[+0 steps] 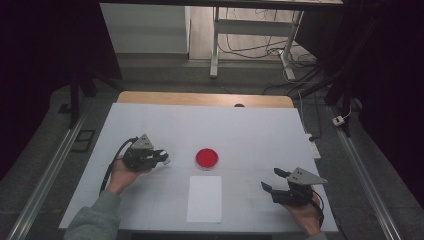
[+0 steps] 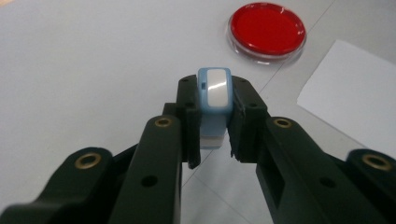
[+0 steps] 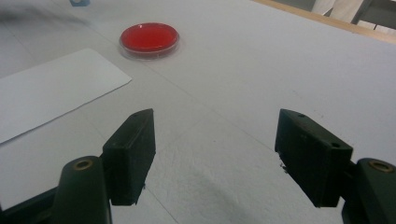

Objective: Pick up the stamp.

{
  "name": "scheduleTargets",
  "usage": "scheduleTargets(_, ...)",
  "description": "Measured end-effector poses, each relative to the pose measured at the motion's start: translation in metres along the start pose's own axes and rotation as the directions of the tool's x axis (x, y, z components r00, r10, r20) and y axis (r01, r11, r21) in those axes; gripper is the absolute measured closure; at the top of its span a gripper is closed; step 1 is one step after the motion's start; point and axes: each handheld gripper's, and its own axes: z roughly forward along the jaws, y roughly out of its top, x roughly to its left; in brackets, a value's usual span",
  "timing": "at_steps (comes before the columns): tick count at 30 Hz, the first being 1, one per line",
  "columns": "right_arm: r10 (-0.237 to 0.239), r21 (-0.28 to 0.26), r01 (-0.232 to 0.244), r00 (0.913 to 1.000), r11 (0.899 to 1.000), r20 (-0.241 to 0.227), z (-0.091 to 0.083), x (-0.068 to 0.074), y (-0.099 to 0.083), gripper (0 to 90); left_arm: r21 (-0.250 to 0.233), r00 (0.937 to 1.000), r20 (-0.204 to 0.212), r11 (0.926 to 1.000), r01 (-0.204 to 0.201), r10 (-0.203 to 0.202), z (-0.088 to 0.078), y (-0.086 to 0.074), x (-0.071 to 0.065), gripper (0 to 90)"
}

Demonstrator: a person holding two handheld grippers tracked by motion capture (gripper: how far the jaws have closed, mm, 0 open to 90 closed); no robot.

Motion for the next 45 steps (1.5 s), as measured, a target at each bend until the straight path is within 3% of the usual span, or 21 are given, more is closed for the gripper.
scheduleTargets(17,-0.001,-0.003,0.001,1.0,1.0,0.009,0.0,0.0,0.0,28.8,-0.104,0.9992,0.029,0.9941,0.031,-0.028,-0.021,0.011,-0.012,75.9)
scheduleTargets(31,-0.004,-0.006,0.004,0.9999,1.0,0.011,0.0,0.0,0.0,28.9,-0.156,0.9955,0.092,0.9871,0.037,-0.023,-0.029,0.021,-0.025,75.9)
scheduleTargets(45,-0.003,-0.005,0.003,0.9998,1.0,0.018,-0.002,-0.001,-0.001,29.4,-0.19,0.9842,0.177,0.9811,0.038,-0.004,-0.028,0.03,-0.043,75.9)
